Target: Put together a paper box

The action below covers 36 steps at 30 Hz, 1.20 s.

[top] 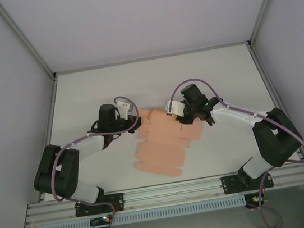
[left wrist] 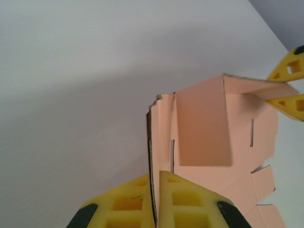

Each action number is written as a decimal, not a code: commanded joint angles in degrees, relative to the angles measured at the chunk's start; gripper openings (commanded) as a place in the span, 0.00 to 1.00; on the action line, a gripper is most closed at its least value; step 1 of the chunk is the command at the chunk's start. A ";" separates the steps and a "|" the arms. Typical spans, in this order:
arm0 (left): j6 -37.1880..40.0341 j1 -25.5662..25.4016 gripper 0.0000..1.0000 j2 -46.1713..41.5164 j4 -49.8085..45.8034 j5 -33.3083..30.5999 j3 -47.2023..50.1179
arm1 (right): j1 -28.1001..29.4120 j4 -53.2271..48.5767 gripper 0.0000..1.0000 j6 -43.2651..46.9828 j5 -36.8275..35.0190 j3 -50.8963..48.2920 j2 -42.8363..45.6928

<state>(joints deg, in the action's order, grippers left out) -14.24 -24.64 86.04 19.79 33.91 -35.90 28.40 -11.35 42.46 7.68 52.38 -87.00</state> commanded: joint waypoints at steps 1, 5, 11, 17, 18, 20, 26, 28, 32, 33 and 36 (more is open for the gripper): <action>0.83 0.40 0.00 -2.58 5.67 5.99 1.39 | -0.27 2.51 0.17 1.98 -4.02 -0.76 -0.93; -2.83 2.52 0.00 -2.76 12.74 13.44 3.38 | -0.54 2.57 0.09 2.73 -4.69 -0.12 -1.59; -19.70 8.65 0.00 1.34 36.16 23.48 7.41 | -1.14 7.55 0.00 3.09 -1.59 -3.41 2.60; -36.55 12.62 0.00 10.73 54.68 32.67 5.14 | -2.87 9.12 0.00 3.09 12.77 -6.50 11.05; -36.60 12.52 0.00 11.35 54.66 32.30 4.83 | -2.89 7.99 0.00 2.69 15.03 -6.07 12.02; -36.22 12.56 0.00 11.78 54.67 31.72 4.50 | -2.87 5.24 0.00 2.33 18.06 -4.74 13.28; -36.96 12.88 0.25 13.42 54.60 30.36 3.43 | -2.91 6.25 0.00 1.84 16.54 -4.75 15.31; -37.49 13.04 0.45 13.67 54.60 30.13 3.42 | -2.91 6.76 0.00 2.09 13.29 -4.98 14.98; -35.75 14.56 1.00 10.55 51.56 25.98 5.66 | -3.13 6.47 0.00 2.59 6.64 -5.11 13.75; -33.99 15.07 1.00 8.78 47.84 24.40 6.06 | -3.18 6.26 0.00 2.62 5.32 -5.02 13.35; -23.29 15.38 1.00 0.19 26.83 15.97 6.46 | -3.51 5.98 0.00 1.86 1.46 -4.32 11.39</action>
<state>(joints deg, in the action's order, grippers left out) -46.63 -9.74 93.36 62.41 58.15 -29.78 25.52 -4.54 45.01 14.48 46.85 -73.93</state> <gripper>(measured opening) 0.997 0.044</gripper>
